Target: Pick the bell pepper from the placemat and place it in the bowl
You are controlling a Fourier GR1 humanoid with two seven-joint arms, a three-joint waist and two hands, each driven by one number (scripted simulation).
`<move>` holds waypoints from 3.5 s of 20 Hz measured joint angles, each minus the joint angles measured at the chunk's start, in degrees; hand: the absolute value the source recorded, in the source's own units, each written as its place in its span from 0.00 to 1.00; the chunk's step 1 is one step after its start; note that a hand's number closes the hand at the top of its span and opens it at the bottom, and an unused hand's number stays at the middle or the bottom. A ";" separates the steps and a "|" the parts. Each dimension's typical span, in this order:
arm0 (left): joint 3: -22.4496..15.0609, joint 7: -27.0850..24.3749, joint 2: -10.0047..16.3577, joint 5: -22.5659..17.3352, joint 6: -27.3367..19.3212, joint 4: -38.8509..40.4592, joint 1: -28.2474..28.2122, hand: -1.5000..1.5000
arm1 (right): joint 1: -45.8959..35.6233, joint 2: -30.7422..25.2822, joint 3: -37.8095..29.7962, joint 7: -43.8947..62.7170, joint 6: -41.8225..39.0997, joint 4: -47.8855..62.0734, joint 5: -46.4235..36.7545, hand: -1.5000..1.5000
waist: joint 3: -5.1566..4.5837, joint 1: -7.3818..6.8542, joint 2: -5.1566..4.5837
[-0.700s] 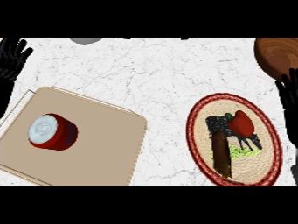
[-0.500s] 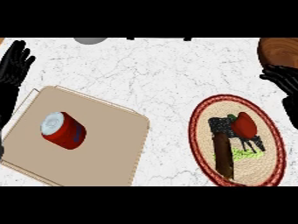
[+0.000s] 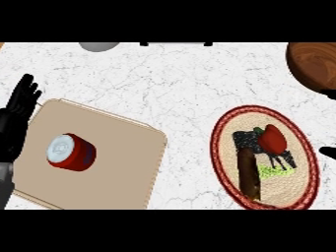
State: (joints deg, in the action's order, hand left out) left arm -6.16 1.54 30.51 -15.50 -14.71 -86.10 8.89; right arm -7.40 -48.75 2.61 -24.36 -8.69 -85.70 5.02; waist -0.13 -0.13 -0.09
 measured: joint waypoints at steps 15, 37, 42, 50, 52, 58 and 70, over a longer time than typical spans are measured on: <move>2.01 2.17 -4.43 4.41 0.73 -0.43 -1.71 0.50 | -3.10 -4.88 -6.46 0.36 -10.80 -0.03 -6.71 0.00 | 0.09 -0.18 0.11; 3.48 4.16 -6.57 7.20 2.33 -0.80 0.45 0.50 | -27.04 -0.11 17.62 17.10 -32.14 8.08 -28.87 0.00 | 0.11 -0.95 -0.10; 4.69 4.00 -7.18 7.44 3.12 -0.29 0.27 0.50 | -28.08 2.06 20.57 17.30 -35.18 9.86 -34.56 0.00 | 0.11 -0.59 -0.02; 5.54 4.75 -8.86 9.17 3.33 -0.96 0.07 0.50 | -25.73 6.11 20.33 14.33 -26.74 9.81 -44.38 0.00 | 0.14 -0.14 0.07; 6.42 5.04 -8.47 8.86 4.55 -1.82 -0.95 0.50 | -25.28 7.01 19.51 13.37 -25.32 10.37 -46.37 0.00 | 0.14 -0.19 0.07; 7.58 5.39 -9.67 10.56 5.13 -1.40 -0.26 0.50 | -21.84 10.35 18.69 13.12 -25.96 9.80 -50.91 0.00 | 0.13 -0.02 0.09; 9.97 4.22 -12.00 12.88 7.85 -0.74 -0.60 0.50 | -18.78 15.51 15.28 8.05 -22.08 16.36 -60.47 0.00 | 0.14 -0.10 0.06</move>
State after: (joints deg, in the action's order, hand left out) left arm 3.81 5.76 18.50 -2.62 -6.86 -86.85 8.29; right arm -26.18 -33.24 17.89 -16.30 -30.76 -69.34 -55.45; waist 0.01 -0.23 -0.04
